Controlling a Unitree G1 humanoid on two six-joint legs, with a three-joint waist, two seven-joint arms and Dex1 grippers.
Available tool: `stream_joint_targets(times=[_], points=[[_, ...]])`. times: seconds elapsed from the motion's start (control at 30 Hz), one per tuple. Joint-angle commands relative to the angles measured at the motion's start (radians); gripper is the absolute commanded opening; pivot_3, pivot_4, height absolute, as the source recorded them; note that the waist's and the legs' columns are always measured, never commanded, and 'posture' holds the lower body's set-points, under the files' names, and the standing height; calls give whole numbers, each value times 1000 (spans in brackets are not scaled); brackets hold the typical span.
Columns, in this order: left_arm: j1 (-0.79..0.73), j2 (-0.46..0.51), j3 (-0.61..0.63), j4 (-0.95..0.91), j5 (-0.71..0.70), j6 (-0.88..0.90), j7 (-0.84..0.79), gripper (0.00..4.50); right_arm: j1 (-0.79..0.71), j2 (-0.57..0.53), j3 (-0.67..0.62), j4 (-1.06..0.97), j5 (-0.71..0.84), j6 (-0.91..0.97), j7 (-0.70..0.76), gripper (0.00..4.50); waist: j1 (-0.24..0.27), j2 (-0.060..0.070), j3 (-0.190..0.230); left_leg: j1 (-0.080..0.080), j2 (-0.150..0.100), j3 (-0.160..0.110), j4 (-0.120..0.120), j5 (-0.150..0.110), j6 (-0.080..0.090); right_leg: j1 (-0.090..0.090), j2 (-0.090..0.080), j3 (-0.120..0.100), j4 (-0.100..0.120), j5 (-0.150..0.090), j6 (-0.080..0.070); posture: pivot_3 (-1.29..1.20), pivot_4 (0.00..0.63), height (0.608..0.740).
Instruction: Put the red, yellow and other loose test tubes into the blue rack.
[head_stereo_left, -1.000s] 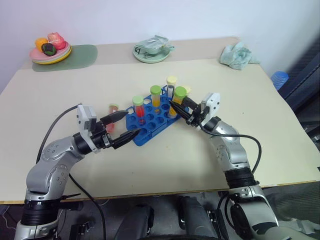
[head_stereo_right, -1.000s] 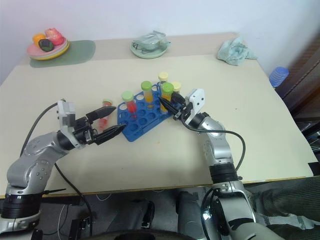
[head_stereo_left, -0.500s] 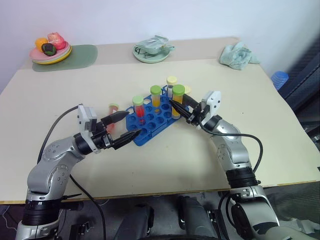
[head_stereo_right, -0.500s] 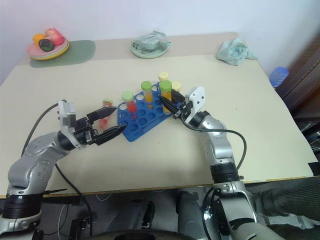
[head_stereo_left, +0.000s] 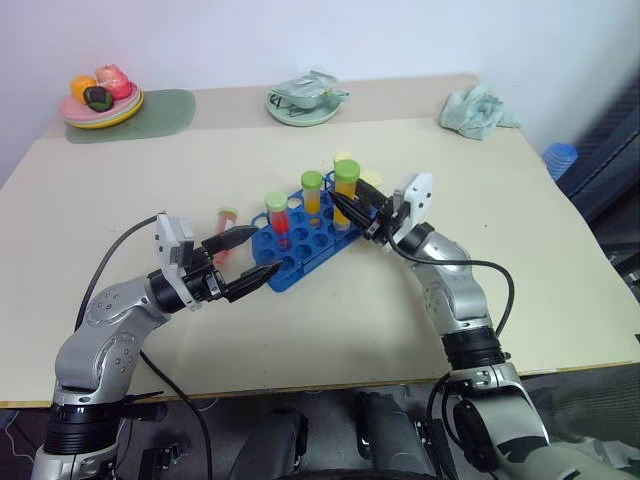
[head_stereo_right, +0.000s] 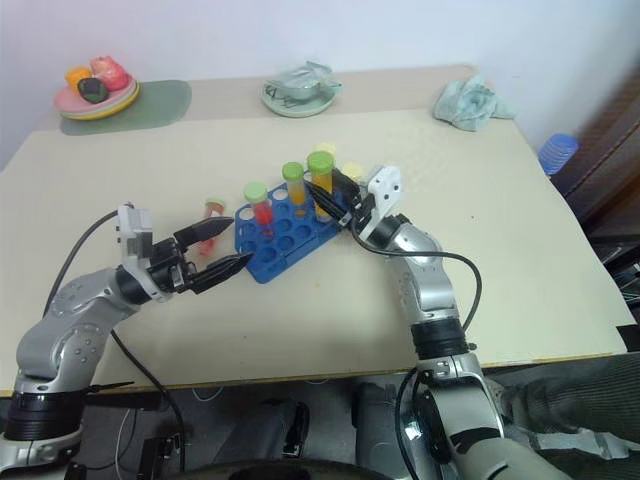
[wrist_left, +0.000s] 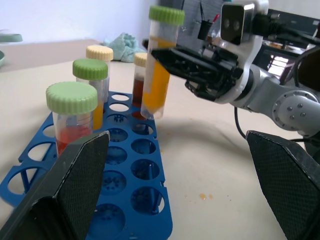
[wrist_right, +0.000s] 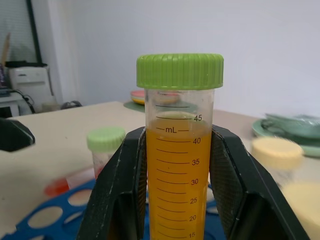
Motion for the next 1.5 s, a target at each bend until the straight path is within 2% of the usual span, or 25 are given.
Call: stream_joint_targets(times=[0.03,0.43,0.87,1.5], points=[[7,2,14,-33,-8,-21,3,4500,-27,16,2,-9,8,-23,7,1720,0,0,0,0,0,0,0,0,0,0,0,0,0,0,0,0,150,740],[26,8,27,-53,-16,-17,16,4500,-20,42,13,57,-6,-60,24,1720,-1,0,0,0,0,0,0,0,0,0,0,0,0,0,0,0,150,740],[39,18,37,-71,-21,-12,28,4500,-99,33,-21,259,-17,-158,48,1720,-1,0,0,0,0,0,0,0,0,0,0,0,0,0,0,0,150,740],[26,18,32,-65,-22,-9,26,4500,-37,9,-22,135,0,-101,57,1720,-1,0,0,0,0,0,0,0,0,0,0,0,0,0,0,0,150,740]])
